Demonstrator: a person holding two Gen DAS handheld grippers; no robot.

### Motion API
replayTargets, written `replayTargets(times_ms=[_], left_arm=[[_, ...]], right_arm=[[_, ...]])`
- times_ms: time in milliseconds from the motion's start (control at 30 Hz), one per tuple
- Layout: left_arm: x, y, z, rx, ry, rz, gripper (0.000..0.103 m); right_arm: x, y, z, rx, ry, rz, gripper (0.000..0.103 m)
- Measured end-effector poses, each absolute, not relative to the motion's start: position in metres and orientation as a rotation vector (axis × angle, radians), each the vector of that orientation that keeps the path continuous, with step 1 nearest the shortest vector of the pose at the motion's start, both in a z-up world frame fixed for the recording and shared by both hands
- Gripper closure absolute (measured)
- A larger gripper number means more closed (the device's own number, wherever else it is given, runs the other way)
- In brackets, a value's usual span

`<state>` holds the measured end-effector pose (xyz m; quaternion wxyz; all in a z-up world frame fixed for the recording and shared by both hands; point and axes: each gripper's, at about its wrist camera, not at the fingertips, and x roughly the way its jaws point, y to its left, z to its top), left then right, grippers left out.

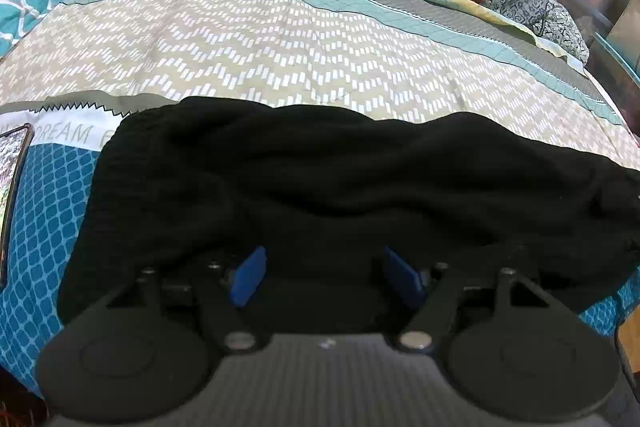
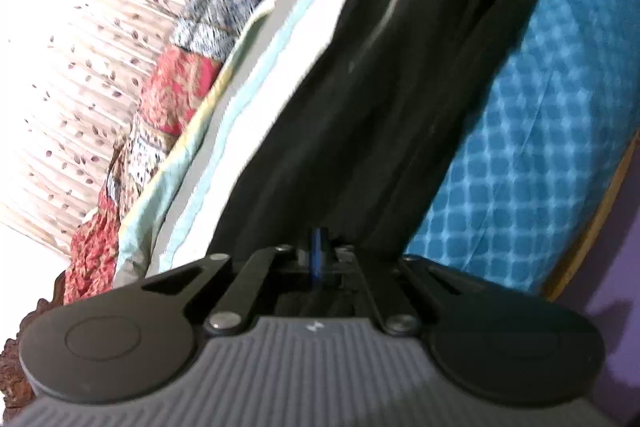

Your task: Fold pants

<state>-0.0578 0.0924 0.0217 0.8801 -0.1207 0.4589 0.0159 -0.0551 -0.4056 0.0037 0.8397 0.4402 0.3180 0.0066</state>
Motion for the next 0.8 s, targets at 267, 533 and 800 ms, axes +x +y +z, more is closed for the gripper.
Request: replayTargets(times_ms=[267,533,800], left_arm=[[-0.055,0.103,0.025,-0.319,0.983,0.018,0.036],[-0.057,0.108,0.027,-0.354,0.988,0.011,0.036],[-0.058,0.109,0.024,-0.367,0.979,0.006,0.036]], right_arm=[[-0.054,-0.375,0.015,0.814,0.808,0.226,0.078],[-0.043,-0.273,0.031,0.108,0.845,0.385,0.072],[-0.052,-0.272,0.012,-0.023,0.881,0.401,0.073]])
